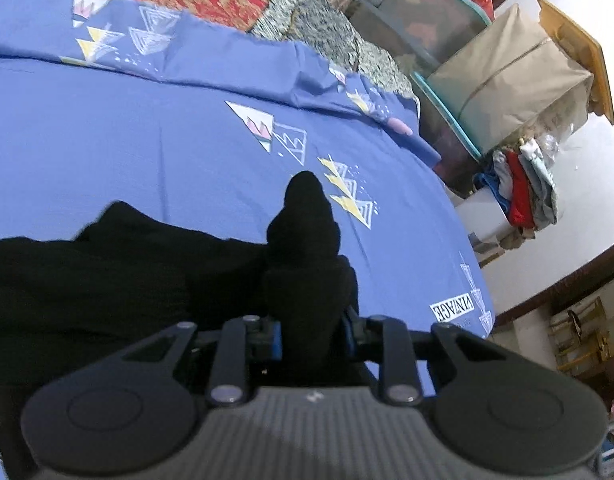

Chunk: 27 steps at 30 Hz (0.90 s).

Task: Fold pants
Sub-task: 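Grasp the pants end with the left gripper while the right gripper grasps the folded stack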

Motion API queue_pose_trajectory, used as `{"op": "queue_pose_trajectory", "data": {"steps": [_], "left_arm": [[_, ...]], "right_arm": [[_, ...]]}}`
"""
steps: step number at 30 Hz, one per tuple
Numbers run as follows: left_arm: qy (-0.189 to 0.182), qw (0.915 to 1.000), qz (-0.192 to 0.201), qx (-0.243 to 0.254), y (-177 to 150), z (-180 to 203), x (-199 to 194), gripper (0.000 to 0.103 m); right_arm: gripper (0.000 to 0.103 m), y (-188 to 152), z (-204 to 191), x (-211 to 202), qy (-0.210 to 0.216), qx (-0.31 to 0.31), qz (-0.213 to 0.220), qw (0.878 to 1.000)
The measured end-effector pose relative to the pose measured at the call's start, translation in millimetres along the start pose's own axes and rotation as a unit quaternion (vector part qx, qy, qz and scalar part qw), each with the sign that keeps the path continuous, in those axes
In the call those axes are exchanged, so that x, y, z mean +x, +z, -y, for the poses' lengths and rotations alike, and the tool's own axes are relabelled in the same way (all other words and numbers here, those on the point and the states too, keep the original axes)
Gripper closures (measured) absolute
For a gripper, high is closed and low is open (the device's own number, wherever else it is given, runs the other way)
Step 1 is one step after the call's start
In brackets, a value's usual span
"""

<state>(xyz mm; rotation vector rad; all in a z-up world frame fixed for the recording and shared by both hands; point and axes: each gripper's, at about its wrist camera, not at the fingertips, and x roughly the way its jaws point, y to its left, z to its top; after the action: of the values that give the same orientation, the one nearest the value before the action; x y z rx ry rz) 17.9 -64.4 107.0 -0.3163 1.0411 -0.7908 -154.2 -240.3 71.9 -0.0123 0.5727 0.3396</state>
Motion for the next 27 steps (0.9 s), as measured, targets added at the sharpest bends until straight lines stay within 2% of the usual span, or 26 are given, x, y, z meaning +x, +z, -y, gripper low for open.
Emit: {"op": "queue_pose_trajectory", "data": {"steps": [3, 7, 12, 15, 18, 19, 20, 23, 27], "left_arm": [[-0.003, 0.9997, 0.013, -0.019, 1, -18, -16, 0.079], [0.007, 0.9987, 0.034, -0.037, 0, -42, -39, 0.079], [0.019, 0.9953, 0.063, -0.071, -2, -78, -68, 0.079], [0.035, 0.9923, 0.071, -0.095, -6, -103, -78, 0.078], [0.083, 0.9869, 0.058, -0.125, -18, -130, -72, 0.063], [0.097, 0.9839, 0.052, -0.141, -24, -141, -70, 0.060], [0.101, 0.9820, 0.050, -0.151, -30, -147, -69, 0.058], [0.084, 0.9796, 0.058, -0.172, -48, -160, -77, 0.049], [0.075, 0.9829, 0.077, -0.150, -61, -153, -89, 0.039]], "right_arm": [[0.088, 10, -20, -5, 0.021, -0.044, 0.015, 0.999], [0.088, 26, -29, 6, 0.057, -0.046, 0.015, 0.997], [0.089, 45, -53, 28, 0.119, -0.060, 0.005, 0.991], [0.087, 54, -68, 49, 0.157, -0.069, -0.020, 0.985], [0.068, 53, -78, 84, 0.189, -0.048, -0.079, 0.978], [0.052, 52, -78, 93, 0.200, -0.037, -0.099, 0.974], [0.045, 49, -79, 98, 0.211, -0.026, -0.110, 0.971], [0.044, 52, -76, 90, 0.225, -0.013, -0.095, 0.970], [0.044, 63, -64, 73, 0.243, 0.025, -0.060, 0.968]]}}
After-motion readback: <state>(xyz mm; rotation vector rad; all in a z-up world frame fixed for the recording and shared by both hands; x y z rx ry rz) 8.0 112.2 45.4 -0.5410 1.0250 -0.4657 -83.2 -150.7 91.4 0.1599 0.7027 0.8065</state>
